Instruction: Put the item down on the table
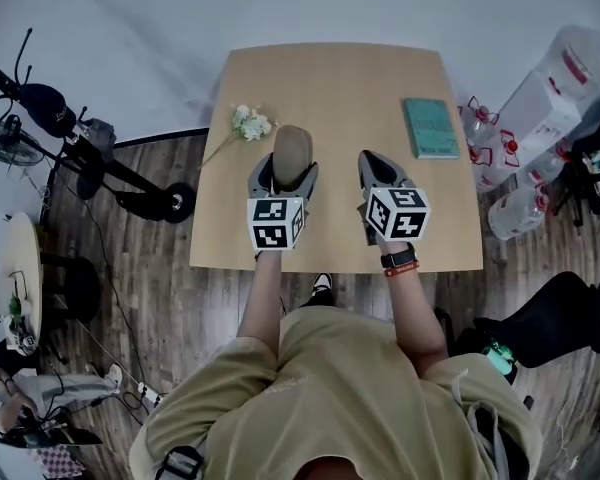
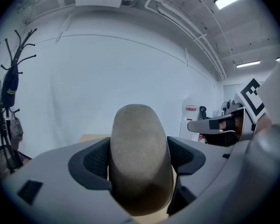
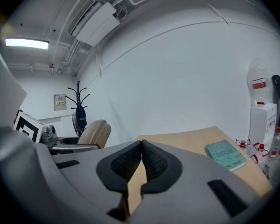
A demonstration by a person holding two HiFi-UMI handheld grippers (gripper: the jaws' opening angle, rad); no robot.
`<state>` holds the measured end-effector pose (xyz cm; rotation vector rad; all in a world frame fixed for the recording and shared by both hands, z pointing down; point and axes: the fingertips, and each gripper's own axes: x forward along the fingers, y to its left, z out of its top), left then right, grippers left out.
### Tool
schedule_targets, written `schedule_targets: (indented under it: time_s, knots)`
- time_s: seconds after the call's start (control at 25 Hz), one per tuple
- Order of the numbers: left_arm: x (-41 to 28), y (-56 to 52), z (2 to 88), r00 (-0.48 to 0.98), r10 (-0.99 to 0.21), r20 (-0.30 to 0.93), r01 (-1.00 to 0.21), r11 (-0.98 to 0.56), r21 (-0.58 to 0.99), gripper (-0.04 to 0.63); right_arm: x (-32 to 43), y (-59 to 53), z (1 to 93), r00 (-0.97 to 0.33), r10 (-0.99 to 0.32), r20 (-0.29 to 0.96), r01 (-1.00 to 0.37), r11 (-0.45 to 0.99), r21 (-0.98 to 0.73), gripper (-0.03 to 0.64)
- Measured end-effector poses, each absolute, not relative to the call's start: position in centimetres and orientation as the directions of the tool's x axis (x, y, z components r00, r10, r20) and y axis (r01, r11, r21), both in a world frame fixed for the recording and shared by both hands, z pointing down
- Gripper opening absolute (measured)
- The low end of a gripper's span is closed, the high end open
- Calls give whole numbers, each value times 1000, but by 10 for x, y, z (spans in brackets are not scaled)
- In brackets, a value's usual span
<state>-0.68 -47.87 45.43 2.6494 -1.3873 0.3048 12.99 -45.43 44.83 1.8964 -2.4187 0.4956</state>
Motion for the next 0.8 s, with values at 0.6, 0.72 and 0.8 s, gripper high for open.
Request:
schedule_targets:
  time_s: [0.6, 0.72, 0.8]
  knots:
    - [17, -575, 492, 678, -669, 303, -687, -724, -63, 371, 146, -521, 478, -182, -955, 234, -959, 120, -256, 15]
    - [24, -594, 503, 710, -627, 319, -642, -763, -72, 371, 143, -533, 487, -176, -955, 237, -960, 114, -254, 15]
    - [28, -609, 509, 726, -602, 332, -615, -785, -77, 371, 142, -545, 493, -169, -954, 246, -961, 104, -257, 15]
